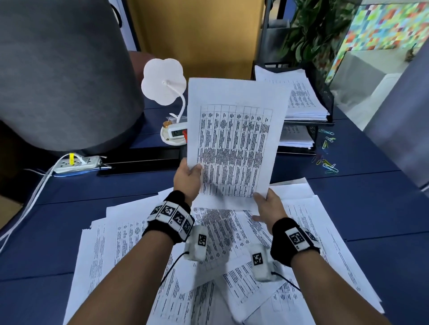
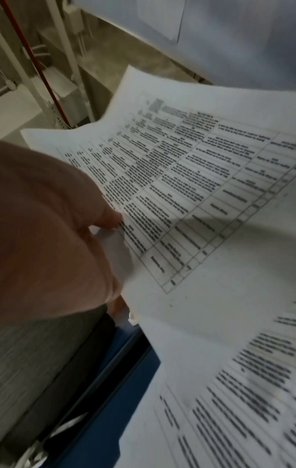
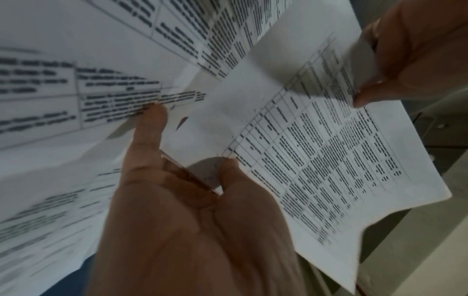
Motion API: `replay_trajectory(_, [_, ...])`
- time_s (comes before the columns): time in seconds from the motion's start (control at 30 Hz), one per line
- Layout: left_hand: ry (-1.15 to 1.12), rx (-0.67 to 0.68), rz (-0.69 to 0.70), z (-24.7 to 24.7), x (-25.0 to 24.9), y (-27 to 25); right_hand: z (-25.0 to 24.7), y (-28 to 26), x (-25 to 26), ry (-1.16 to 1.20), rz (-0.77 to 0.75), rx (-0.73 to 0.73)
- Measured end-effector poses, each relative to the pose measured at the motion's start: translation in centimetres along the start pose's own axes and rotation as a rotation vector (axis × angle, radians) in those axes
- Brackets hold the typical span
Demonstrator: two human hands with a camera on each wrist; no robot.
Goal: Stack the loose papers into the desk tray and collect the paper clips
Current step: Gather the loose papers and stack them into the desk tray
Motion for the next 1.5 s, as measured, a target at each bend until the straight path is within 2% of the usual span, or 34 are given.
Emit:
replay_trajectory(0.1, [0.072,0.021,-0.015,1.3,0.1,0.1,-1.4,0.5,-1.0,0.021,0.094,-0.032])
replay_trajectory(0.27, [0.188,0.023,-0.124,4.0,2.1,-0.4,-4.4,0.8,-1.6,-0.081,0.111,-0.039])
replay_trajectory(0.57, [0.337,0.093,-0.350,9.5,5.5,-2.2,-10.1,0.5,-4.5,-0.122,0.218,-0.011])
replay_trajectory(0.8, [0.291,0.101,-0.345,13.7,5.1,-2.1,-14.0,2.2,-4.4,-0.080,0.184,-0.042])
replay_trajectory(1.03, [0.316,0.206,-0.290,16.6,4.7,-0.9,-16.6,5.4,-2.1,0.014,0.182,-0.105])
replay_trajectory(1.23, [0.181,0.343,-0.426,18.0,4.4,-0.1,-17.2,9.1,1.4,0.041,0.181,-0.128])
replay_trajectory(1.3, [0.157,0.328,-0.446,18.7,4.4,0.8,-17.2,10.2,2.4,0.058,0.170,-0.128])
replay_trajectory(1.5, [0.003,0.163,-0.437,20.4,3.0,3.8,-16.9,12.9,4.9,0.254,0.098,-0.051])
Point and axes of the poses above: each hand's wrist, its own y-axis towards the middle knuckle, its own z-axis out of the palm, x = y × z, the point moved 5 cm from there along y, towards the middle knuckle, and after that the axes turned 1 degree about -x, right-handed, at the moved point
